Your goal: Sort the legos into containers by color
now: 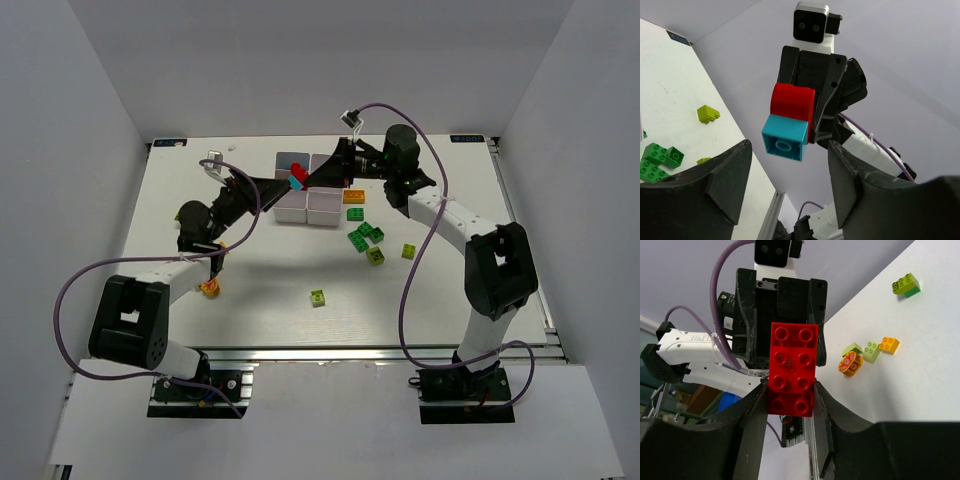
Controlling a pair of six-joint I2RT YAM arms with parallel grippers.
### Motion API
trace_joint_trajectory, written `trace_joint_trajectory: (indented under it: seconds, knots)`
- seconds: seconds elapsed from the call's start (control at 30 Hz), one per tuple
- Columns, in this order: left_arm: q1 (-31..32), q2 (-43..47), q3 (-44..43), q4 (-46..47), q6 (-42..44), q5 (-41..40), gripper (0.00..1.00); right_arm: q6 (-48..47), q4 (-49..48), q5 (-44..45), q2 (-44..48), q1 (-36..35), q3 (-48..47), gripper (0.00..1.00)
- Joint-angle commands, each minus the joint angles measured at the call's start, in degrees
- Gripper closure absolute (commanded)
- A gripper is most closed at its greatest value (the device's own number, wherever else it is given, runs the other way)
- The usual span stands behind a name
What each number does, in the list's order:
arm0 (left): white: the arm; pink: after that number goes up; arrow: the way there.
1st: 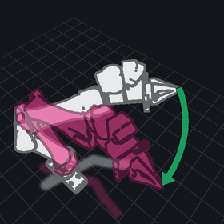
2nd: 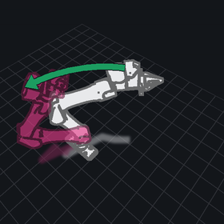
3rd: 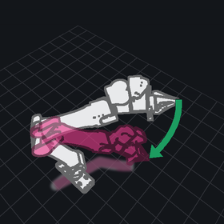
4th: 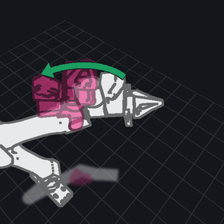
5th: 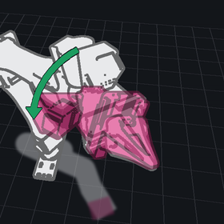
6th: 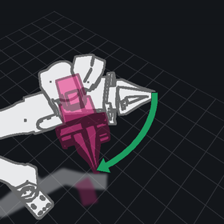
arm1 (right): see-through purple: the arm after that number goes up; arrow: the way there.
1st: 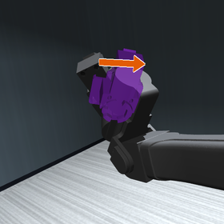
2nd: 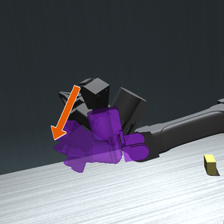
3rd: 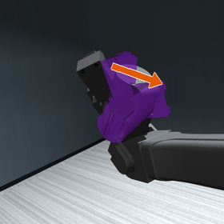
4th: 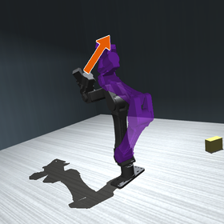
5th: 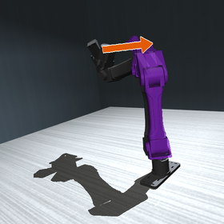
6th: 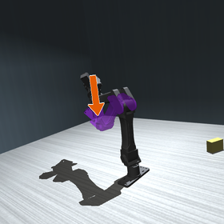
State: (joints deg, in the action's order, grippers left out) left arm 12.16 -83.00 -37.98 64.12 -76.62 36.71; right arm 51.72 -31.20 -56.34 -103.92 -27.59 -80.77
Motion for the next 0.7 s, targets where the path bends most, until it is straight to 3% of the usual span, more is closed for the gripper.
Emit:
trace_joint_trajectory:
  seconds: [0.0,0.4,0.5,0.67]
  knots:
    - [0.0,0.0,-1.5,3.8,-1.2,1.1,0.3,0.7,-3.4,-0.7,2.8,-0.9,-0.4,1.0]
    - [-0.1,-3.6,-0.7,13.9,-7.7,2.8,0.67,0.5,-3.5,-0.3,1.6,-1.8,-2.2,1.0]
    - [0.0,-4.2,-0.6,15.9,-8.9,2.9,0.7,0.5,-3.5,-0.3,1.7,-1.9,-1.9,1.0]
    - [0.0,-4.6,-0.3,17.1,-9.8,3.0,0.88,0.1,-3.9,-0.1,1.9,-1.5,-1.8,1.0]
